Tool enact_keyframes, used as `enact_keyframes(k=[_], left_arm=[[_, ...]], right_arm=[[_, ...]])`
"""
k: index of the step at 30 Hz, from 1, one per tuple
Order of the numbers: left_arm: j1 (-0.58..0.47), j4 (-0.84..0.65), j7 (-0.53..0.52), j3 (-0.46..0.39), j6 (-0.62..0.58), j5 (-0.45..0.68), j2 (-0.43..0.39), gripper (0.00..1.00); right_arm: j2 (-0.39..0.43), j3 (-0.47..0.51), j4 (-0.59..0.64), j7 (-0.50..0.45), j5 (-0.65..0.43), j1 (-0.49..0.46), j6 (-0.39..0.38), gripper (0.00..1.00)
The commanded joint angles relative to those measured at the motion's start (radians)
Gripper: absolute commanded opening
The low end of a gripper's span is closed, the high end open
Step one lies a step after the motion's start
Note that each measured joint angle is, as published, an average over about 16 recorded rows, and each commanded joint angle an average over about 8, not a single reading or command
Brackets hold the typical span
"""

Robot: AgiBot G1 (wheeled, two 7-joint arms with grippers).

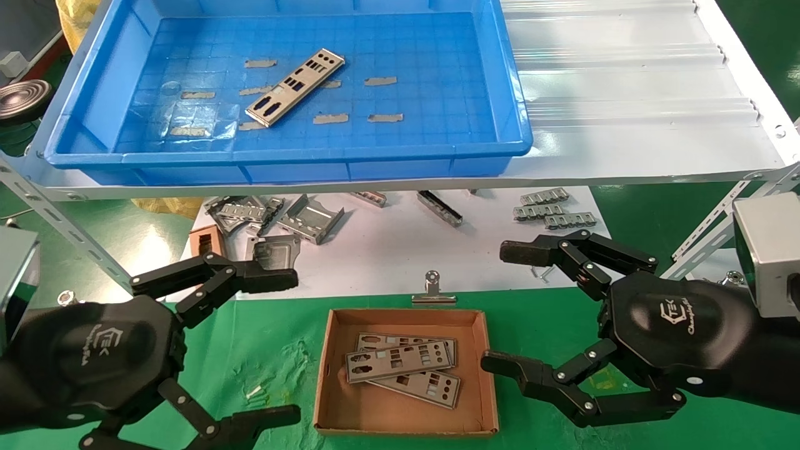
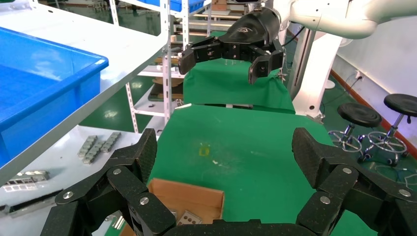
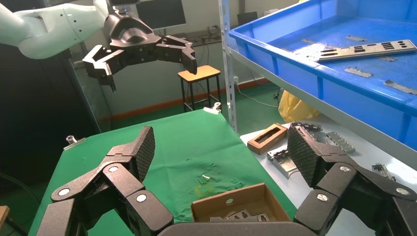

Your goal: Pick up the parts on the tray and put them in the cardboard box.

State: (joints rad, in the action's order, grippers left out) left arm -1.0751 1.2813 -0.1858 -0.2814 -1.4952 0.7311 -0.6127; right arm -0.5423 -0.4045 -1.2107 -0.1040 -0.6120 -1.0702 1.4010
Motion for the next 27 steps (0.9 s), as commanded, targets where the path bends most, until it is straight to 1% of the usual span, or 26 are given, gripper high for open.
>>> enact_keyframes(k=[1, 27], left_arm=[[0.000, 0.000, 0.000, 0.000, 0.000, 0.000, 0.000, 1.00], [0.000, 0.000, 0.000, 0.000, 0.000, 0.000, 0.000, 1.00]], right_arm=[[0.000, 0.000, 0.000, 0.000, 0.000, 0.000, 0.000, 1.00], [0.000, 0.000, 0.000, 0.000, 0.000, 0.000, 0.000, 1.00]])
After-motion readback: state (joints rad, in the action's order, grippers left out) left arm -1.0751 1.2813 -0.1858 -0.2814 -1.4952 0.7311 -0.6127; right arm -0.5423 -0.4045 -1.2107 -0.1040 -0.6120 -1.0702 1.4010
